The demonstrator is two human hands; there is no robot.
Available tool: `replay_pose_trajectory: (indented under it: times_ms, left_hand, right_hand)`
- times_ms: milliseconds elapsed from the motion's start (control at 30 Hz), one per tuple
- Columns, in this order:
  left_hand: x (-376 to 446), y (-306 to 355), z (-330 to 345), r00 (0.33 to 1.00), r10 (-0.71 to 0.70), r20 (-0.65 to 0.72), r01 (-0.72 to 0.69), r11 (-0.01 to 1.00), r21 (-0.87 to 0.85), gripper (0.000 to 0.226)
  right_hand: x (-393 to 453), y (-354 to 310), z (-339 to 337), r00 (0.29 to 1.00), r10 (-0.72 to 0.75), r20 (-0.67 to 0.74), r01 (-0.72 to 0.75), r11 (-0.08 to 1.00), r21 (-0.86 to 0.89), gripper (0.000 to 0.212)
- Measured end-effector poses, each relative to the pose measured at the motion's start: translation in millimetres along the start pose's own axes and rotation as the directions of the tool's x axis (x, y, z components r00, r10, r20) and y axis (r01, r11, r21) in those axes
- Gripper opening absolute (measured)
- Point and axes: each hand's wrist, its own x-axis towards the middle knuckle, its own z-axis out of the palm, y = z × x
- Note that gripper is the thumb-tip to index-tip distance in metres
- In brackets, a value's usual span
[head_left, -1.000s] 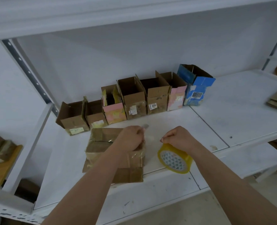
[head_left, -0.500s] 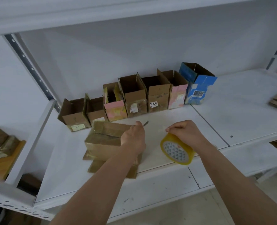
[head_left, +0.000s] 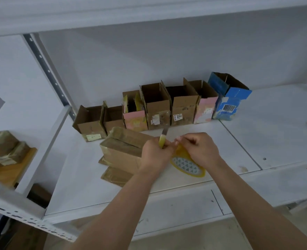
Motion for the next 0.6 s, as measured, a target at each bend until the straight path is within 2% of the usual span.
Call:
replay_pose_trajectory:
  times_ms: [100,200,300,400,500,533,600]
  left_hand:
    - [-11.8,5.7,11.2,0.982,-0.189,-0.029,0.170,0.935,-0.312,0.026]
    - [-14.5,3.7,11.2,0.981,-0.189,-0.034,0.169,0.935,-0.311,0.027]
    - [-10.0,-2.0,-1.3,0.993,-0.092,-0.078,0.076,0.979,-0.187,0.036]
    - [-5.1,-5.4,-14.1,0.994,0.007,-0.107,-0.012,0.999,-0.044,0.035]
    - [-6.6,-7.5,-19.9,0.974,0.182,-0.138,-0.139,0.951,0.277,0.030]
    - [-8.7,-7.4,-21.9,0.962,0.225,-0.157,-0.163,0.929,0.333,0.025]
    - [-10.5,-7.7,-28.6,0.932,0.255,-0.256,-0.166,0.932,0.323,0.029]
  right_hand:
    - [-4.1,-2.0,11.6,0.976,-0.133,-0.172,0.111,0.985,-0.133,0.021]
    - [-3.5,0.8,13.9,0.960,-0.201,-0.195,0.179,0.976,-0.128,0.014]
    - [3.1,2.9,9.9,0.983,-0.170,-0.068,0.173,0.984,0.041,0.014]
    - [9.7,3.2,7.8,0.988,-0.150,0.048,0.139,0.974,0.181,0.010]
    - [12.9,5.7,9.4,0.992,-0.128,-0.012,0.128,0.974,0.187,0.008]
    - [14.2,7.1,9.4,0.994,-0.099,-0.048,0.105,0.982,0.156,0.011]
    - [17.2,12.1,5.8,0.993,-0.010,-0.115,0.026,0.991,0.132,0.016]
